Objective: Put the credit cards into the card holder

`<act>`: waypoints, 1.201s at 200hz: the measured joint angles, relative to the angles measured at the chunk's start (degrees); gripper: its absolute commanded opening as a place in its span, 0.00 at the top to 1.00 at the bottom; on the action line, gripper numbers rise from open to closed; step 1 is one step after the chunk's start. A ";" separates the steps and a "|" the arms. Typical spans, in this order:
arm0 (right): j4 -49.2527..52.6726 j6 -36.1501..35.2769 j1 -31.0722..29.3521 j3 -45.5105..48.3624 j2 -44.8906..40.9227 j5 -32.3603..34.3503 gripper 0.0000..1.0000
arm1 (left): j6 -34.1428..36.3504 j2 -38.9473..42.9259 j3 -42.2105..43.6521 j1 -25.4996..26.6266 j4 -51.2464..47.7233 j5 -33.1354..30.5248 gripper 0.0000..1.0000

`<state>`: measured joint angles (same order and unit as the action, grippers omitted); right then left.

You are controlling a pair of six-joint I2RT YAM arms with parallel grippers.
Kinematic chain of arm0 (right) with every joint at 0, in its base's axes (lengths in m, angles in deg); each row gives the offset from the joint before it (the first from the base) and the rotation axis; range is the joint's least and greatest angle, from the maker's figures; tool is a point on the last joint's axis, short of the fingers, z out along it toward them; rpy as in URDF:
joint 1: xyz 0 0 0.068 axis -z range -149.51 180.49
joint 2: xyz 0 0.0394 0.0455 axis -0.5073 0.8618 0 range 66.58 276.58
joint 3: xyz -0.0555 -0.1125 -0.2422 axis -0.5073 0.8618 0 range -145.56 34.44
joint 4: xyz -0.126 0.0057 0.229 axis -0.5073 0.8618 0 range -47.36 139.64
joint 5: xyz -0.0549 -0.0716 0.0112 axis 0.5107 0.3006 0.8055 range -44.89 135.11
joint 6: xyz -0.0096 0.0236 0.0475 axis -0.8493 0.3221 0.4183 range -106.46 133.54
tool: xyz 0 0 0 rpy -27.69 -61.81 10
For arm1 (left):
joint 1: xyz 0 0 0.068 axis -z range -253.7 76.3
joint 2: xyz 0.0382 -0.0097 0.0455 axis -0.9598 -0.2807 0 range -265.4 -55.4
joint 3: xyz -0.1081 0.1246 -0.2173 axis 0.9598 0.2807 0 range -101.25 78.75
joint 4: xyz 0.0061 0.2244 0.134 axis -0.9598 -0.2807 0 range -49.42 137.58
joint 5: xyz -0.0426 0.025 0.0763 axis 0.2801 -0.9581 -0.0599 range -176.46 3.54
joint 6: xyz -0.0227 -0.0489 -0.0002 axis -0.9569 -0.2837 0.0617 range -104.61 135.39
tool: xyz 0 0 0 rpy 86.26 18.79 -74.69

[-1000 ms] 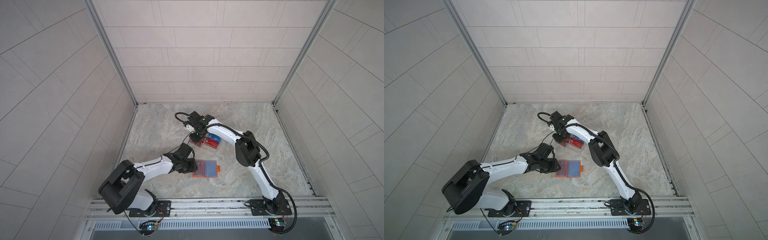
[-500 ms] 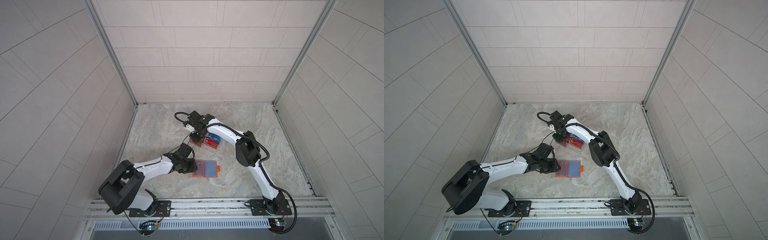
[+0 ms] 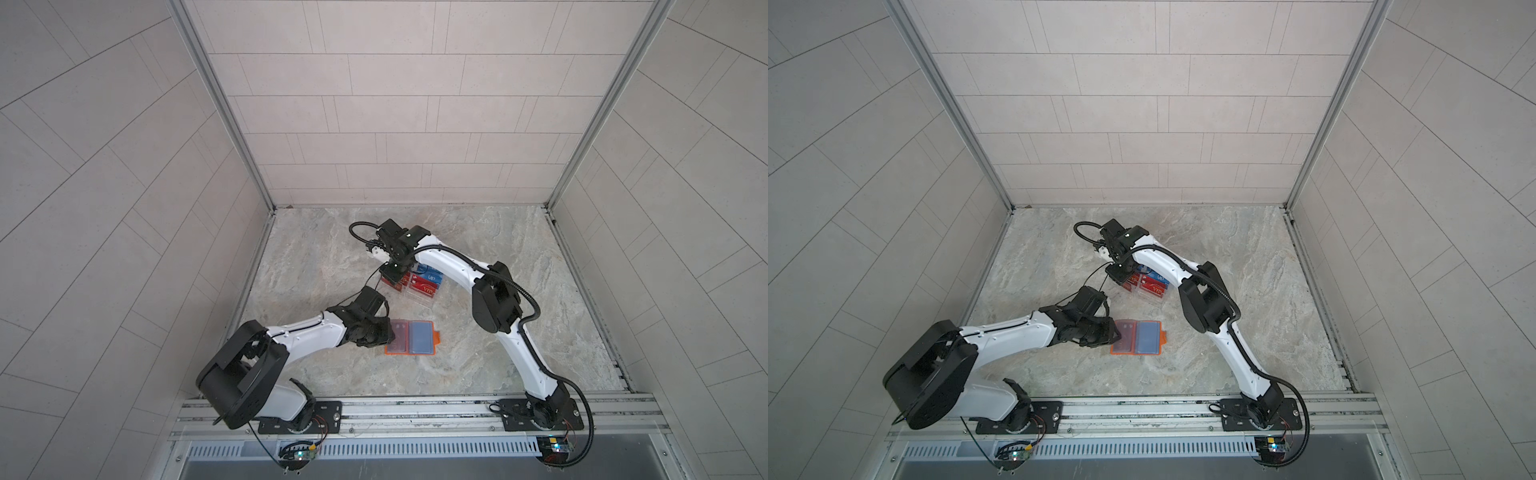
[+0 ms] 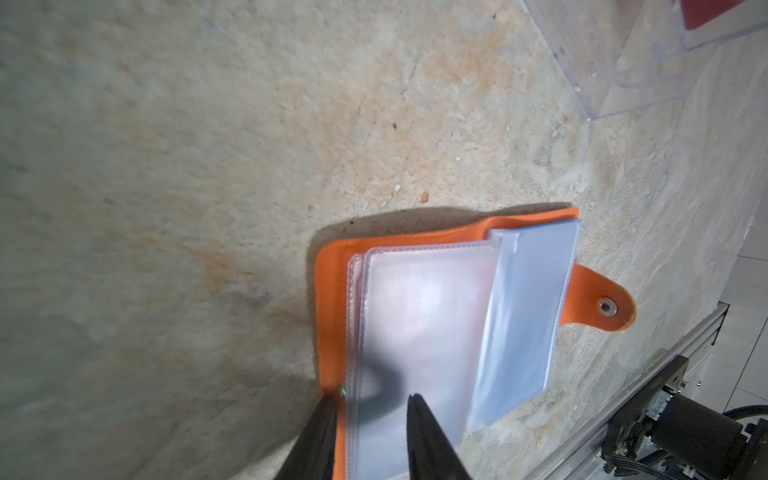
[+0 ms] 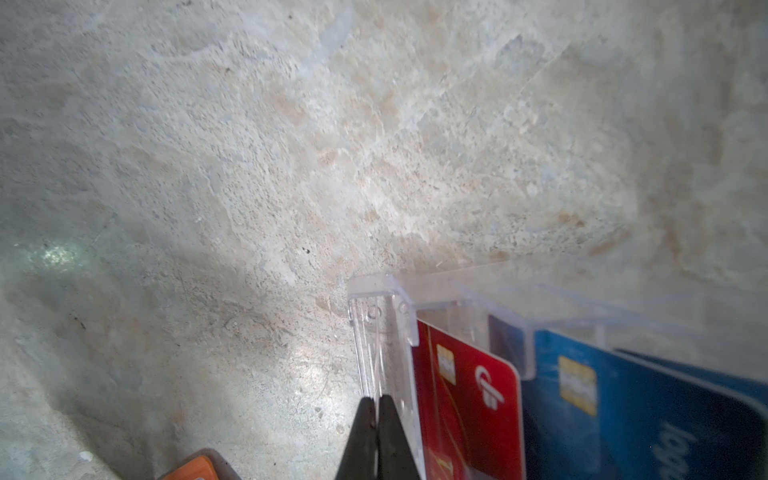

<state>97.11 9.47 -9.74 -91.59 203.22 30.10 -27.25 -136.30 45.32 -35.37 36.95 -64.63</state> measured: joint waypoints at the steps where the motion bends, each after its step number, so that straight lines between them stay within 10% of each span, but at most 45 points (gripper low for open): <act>1: 0.02 0.00 0.02 -0.02 0.00 -0.07 1.00 | 0.00 0.00 0.00 0.00 0.00 0.00 0.66; 182: 3.21 5.90 3.93 -0.81 -9.73 -13.94 1.00 | -1.55 3.10 2.19 0.00 0.68 -0.04 0.67; 240: -2.16 12.28 5.75 22.12 -25.03 -16.87 1.00 | -1.44 10.54 2.27 0.00 0.17 -0.22 0.65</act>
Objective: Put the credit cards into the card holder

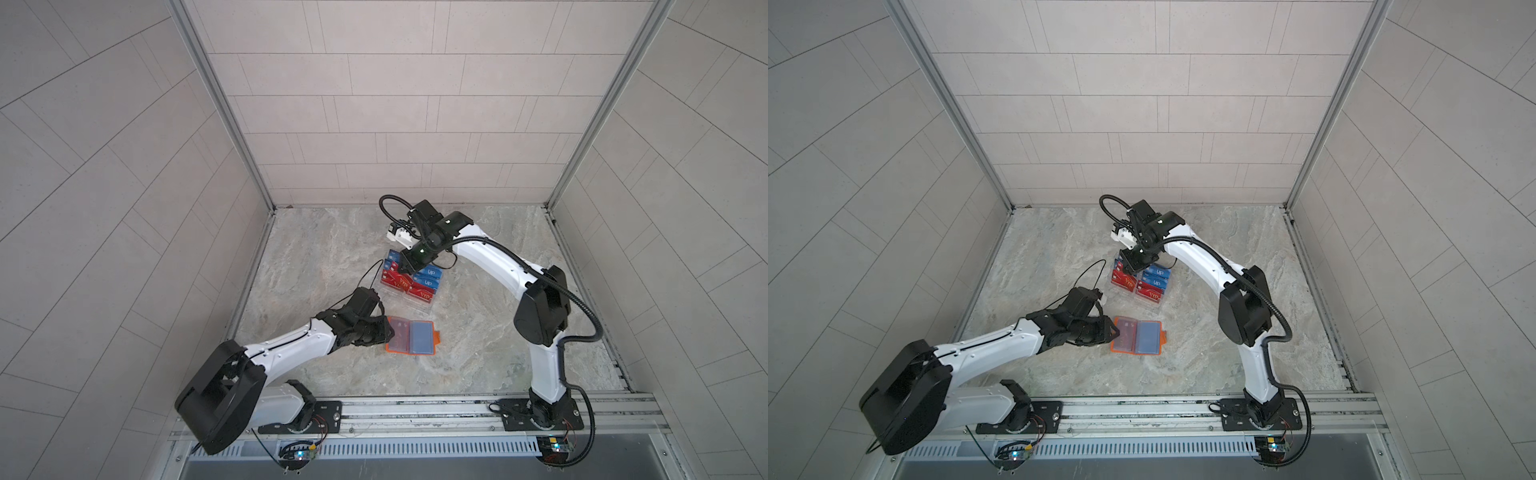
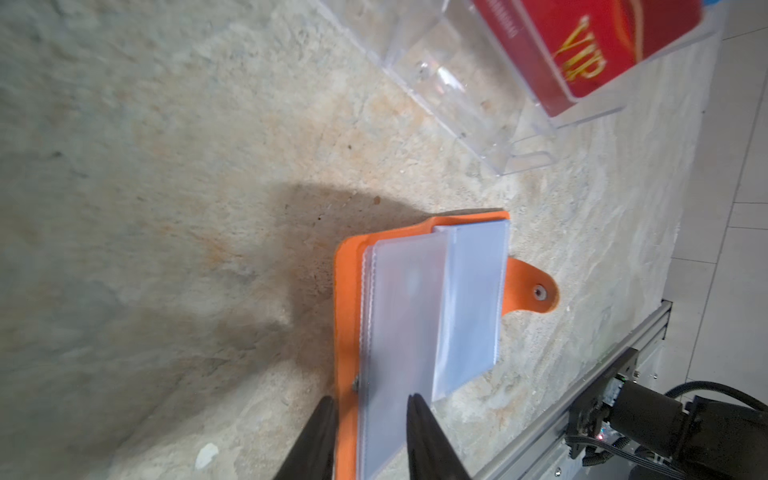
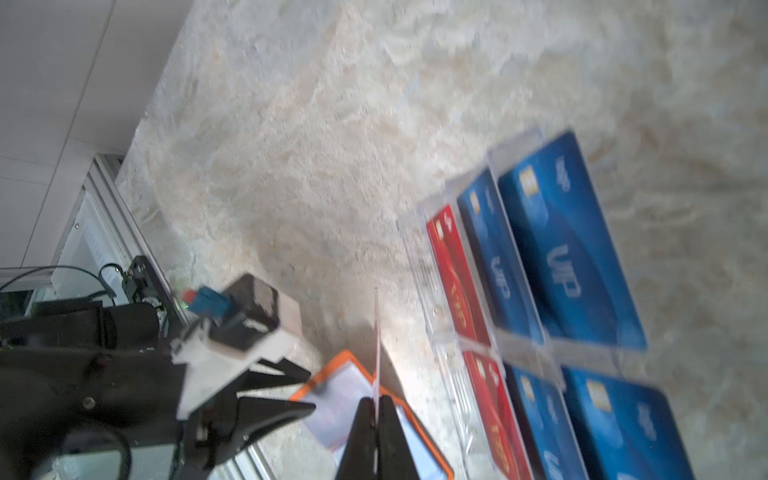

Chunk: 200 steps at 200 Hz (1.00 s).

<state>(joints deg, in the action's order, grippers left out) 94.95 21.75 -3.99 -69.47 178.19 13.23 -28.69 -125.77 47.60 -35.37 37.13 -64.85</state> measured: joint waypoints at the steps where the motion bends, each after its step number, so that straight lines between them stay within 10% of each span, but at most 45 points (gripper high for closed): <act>1: -0.15 0.07 0.02 0.42 -0.24 -0.04 1.00 | 0.00 0.15 0.02 0.00 -0.02 0.00 0.65; 116: -28.85 23.91 0.35 50.58 -21.31 -11.63 1.00 | 2.62 -5.53 -4.26 0.00 0.61 2.64 0.76; 200: -40.61 31.34 -0.39 56.72 -21.27 -14.10 1.00 | 3.43 -10.05 -4.15 0.00 0.26 2.34 0.79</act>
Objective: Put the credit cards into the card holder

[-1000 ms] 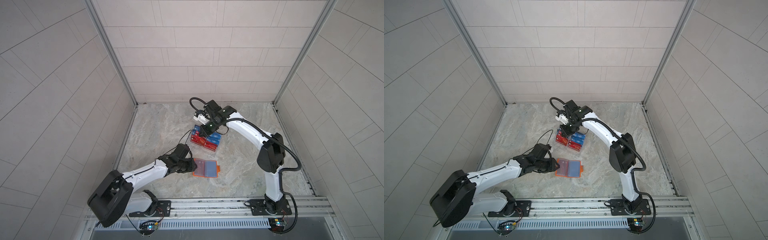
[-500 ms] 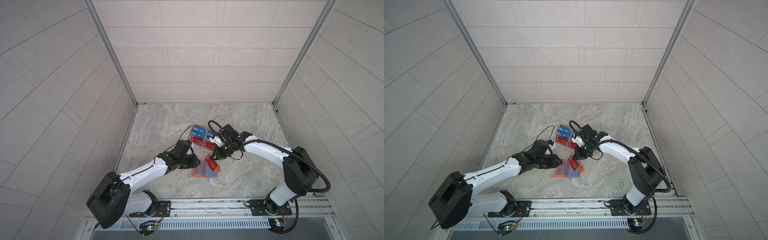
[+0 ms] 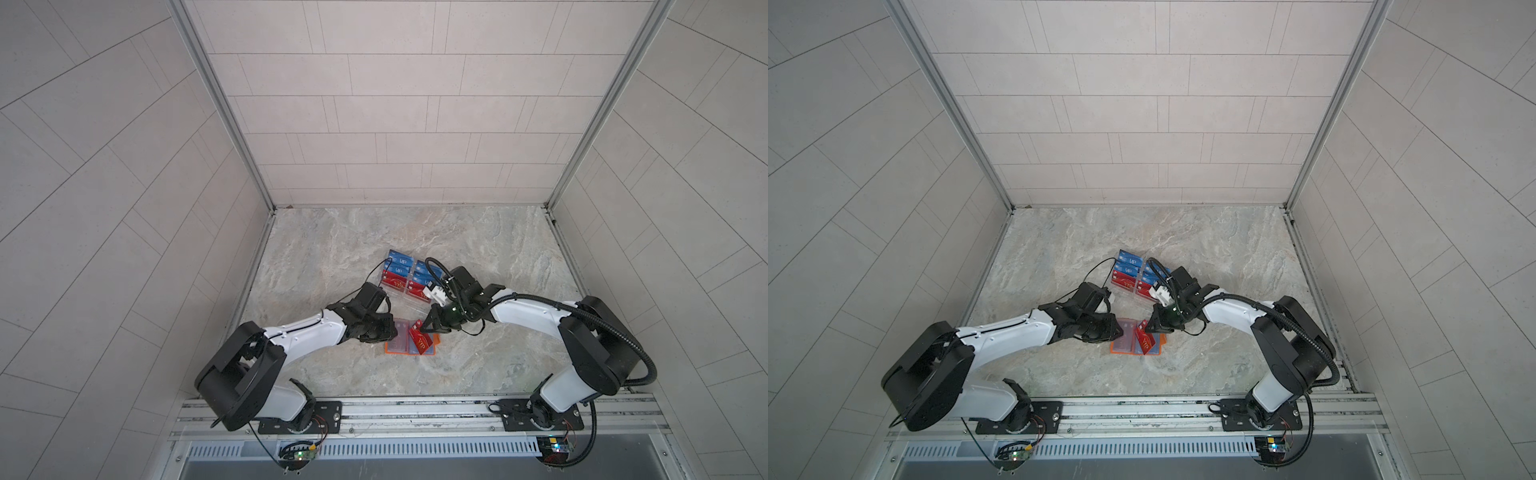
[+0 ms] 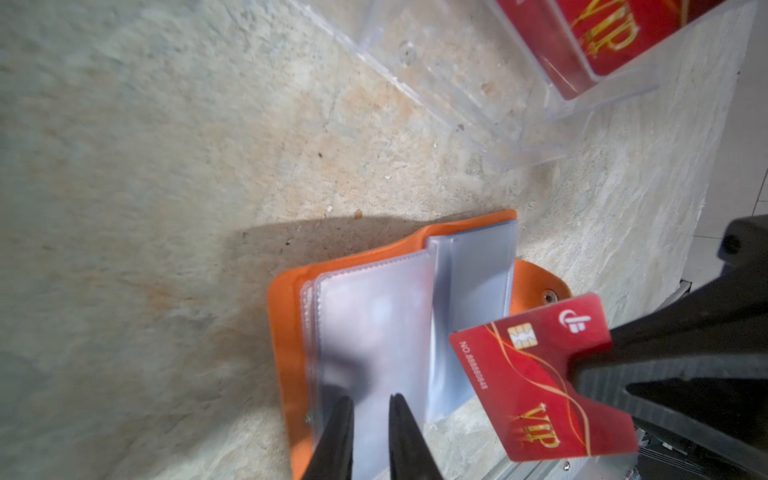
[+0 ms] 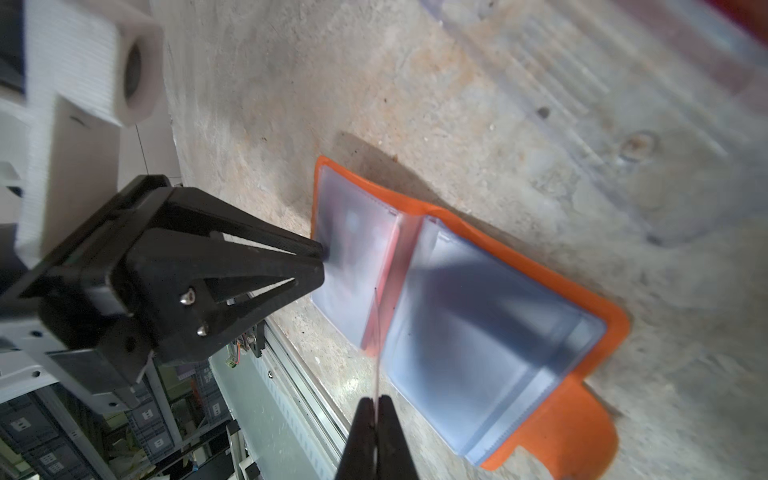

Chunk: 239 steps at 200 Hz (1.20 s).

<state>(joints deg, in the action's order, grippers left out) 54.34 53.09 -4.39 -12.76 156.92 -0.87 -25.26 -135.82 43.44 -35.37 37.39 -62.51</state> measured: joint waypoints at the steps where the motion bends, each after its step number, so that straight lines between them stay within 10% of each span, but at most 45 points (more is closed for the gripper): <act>1: -0.15 0.07 0.00 0.00 0.02 -0.02 1.00 | 0.02 0.00 0.02 0.00 0.00 -0.02 0.79; 239: -4.81 2.71 -1.42 3.10 2.47 0.31 1.00 | 0.20 -0.31 2.03 0.00 -0.79 -1.33 0.79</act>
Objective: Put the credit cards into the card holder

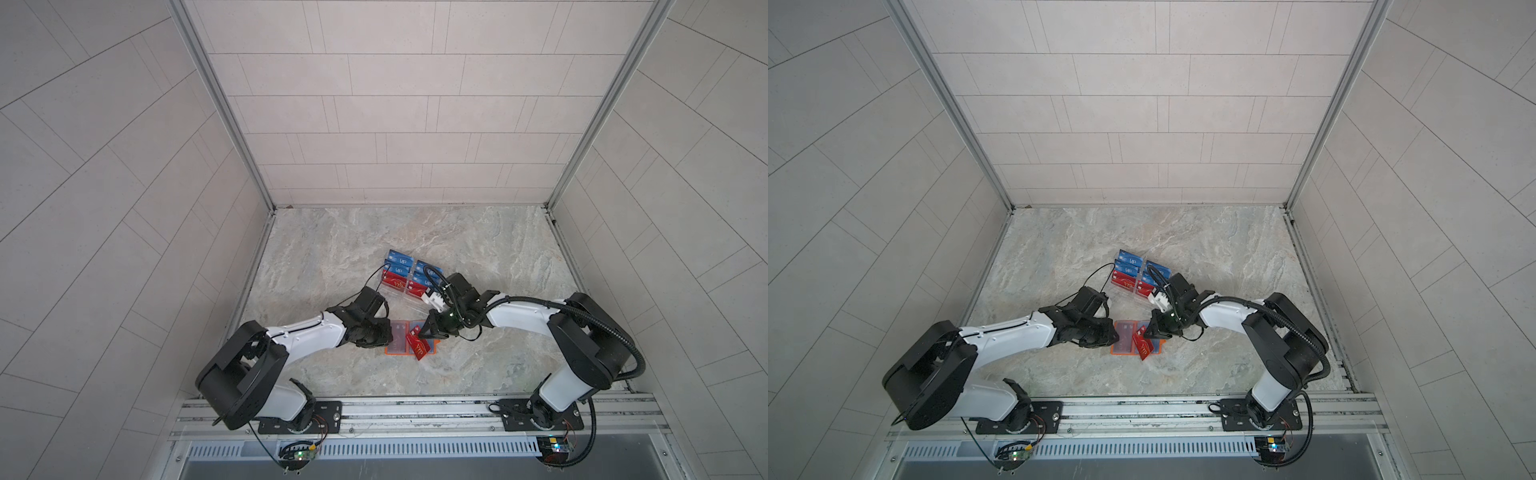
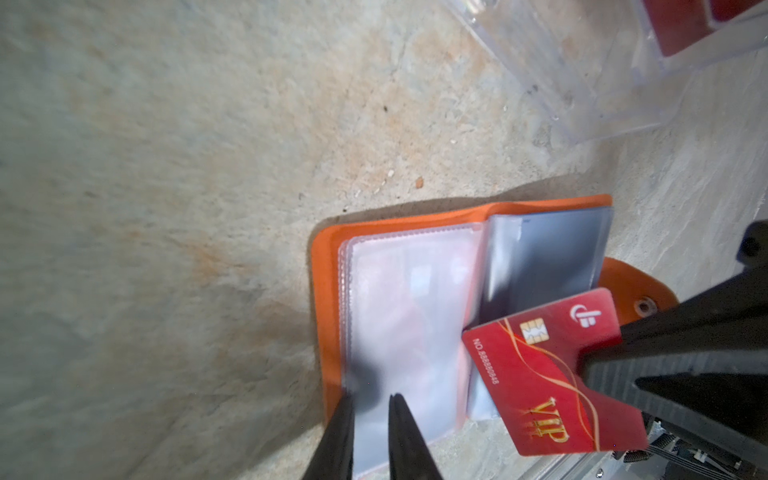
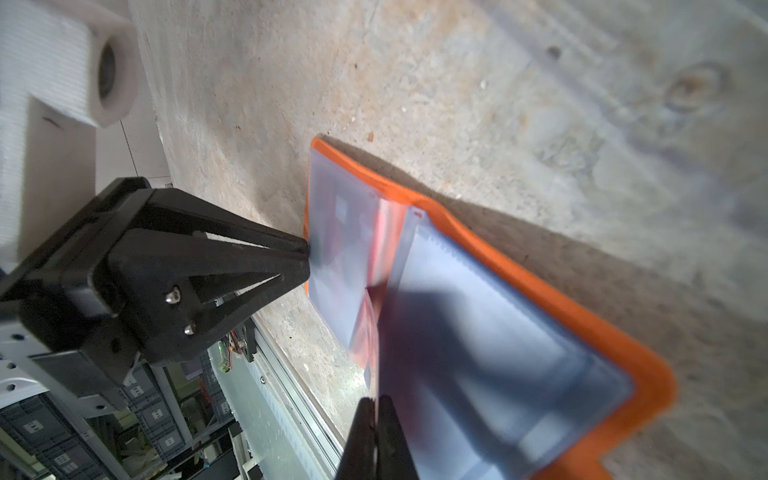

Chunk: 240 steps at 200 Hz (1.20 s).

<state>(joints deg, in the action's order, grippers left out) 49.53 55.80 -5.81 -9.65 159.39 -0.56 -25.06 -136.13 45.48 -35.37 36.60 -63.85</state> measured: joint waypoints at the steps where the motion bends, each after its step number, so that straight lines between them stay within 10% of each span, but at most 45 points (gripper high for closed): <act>1: 0.00 0.00 0.00 0.00 0.00 0.02 1.00 | 0.00 0.00 0.00 0.00 0.00 -0.02 0.79; 240: -4.63 2.08 -0.42 -0.68 2.47 2.01 1.00 | 0.00 0.04 0.15 0.00 0.02 0.00 0.78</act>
<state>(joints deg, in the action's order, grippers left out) 44.90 57.88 -6.22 -10.33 161.86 1.45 -25.06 -136.08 45.63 -35.37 36.62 -63.85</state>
